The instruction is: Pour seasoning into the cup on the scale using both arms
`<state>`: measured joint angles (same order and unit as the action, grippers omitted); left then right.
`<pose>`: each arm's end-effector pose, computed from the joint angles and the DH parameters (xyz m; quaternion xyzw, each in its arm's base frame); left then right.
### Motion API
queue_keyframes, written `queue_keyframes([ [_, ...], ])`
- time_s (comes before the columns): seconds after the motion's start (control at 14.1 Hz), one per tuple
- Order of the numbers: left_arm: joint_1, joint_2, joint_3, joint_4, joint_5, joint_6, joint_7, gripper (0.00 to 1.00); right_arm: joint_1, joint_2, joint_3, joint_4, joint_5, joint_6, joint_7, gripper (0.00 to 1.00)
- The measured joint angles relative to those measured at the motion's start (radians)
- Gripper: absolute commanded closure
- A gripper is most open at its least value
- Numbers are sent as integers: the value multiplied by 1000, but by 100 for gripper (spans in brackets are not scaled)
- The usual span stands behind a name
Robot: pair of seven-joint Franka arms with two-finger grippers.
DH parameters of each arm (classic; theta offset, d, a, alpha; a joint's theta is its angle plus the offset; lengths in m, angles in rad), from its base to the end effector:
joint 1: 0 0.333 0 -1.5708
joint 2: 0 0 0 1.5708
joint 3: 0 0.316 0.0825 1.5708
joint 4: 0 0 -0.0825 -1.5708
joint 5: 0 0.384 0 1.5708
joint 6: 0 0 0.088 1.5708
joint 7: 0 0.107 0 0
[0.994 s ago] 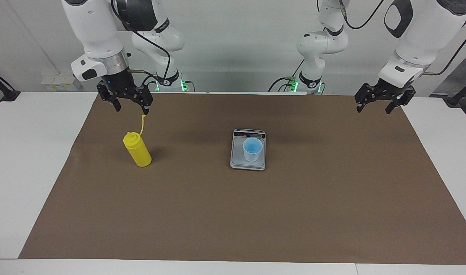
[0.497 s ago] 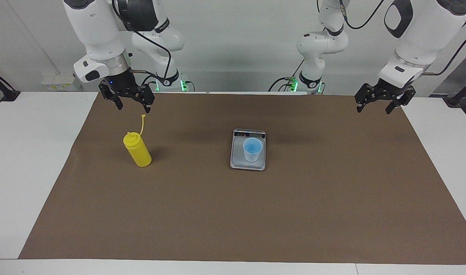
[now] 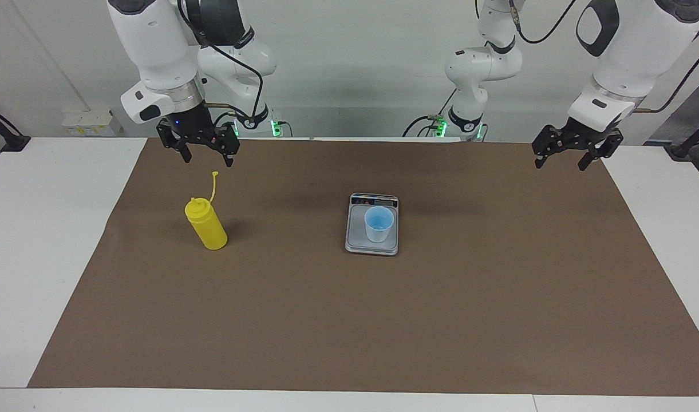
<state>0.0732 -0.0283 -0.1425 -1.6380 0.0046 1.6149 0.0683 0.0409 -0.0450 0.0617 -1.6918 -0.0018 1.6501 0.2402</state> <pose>0.5477 -0.0386 0.6120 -0.9976 0.0688 -0.0025 0.0043 0.5428 0.0564 0.5987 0.9976 -0.0687 0.0020 0.0020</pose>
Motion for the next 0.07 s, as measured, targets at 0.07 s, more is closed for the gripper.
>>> queue_keyframes([
  [0.07, 0, 0, -1, 0, 0, 0, 0, 0, 0, 0, 0, 0, 0, 0, 0, 0],
])
